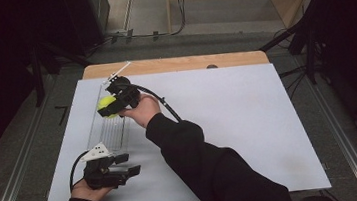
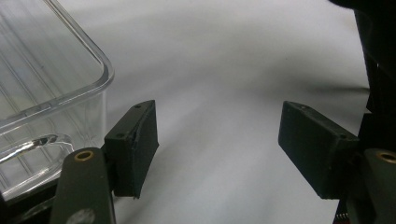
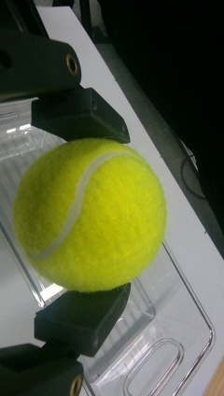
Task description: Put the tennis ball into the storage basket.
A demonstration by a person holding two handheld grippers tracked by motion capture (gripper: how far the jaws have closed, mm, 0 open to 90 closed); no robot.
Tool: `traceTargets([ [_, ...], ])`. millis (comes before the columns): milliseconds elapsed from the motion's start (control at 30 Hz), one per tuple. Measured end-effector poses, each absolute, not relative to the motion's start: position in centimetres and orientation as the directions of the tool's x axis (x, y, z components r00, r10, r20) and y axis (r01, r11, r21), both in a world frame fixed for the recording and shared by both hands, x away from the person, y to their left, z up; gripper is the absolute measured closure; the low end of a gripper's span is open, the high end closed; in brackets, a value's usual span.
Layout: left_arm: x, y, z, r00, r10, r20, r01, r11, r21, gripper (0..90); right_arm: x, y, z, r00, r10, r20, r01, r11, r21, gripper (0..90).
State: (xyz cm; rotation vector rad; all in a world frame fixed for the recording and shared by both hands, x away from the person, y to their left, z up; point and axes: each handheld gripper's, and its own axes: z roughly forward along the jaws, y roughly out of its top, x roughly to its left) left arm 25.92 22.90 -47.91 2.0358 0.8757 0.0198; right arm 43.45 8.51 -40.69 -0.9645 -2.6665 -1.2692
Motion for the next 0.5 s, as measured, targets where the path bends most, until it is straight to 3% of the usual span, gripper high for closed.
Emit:
traceTargets([
  [500,25.91,22.91,-47.90,0.750,0.587,-0.305,0.575,-0.351,0.739,29.3,43.39,9.06,-41.50,-0.805,0.514,0.298,0.555,0.475,0.683,23.6],
])
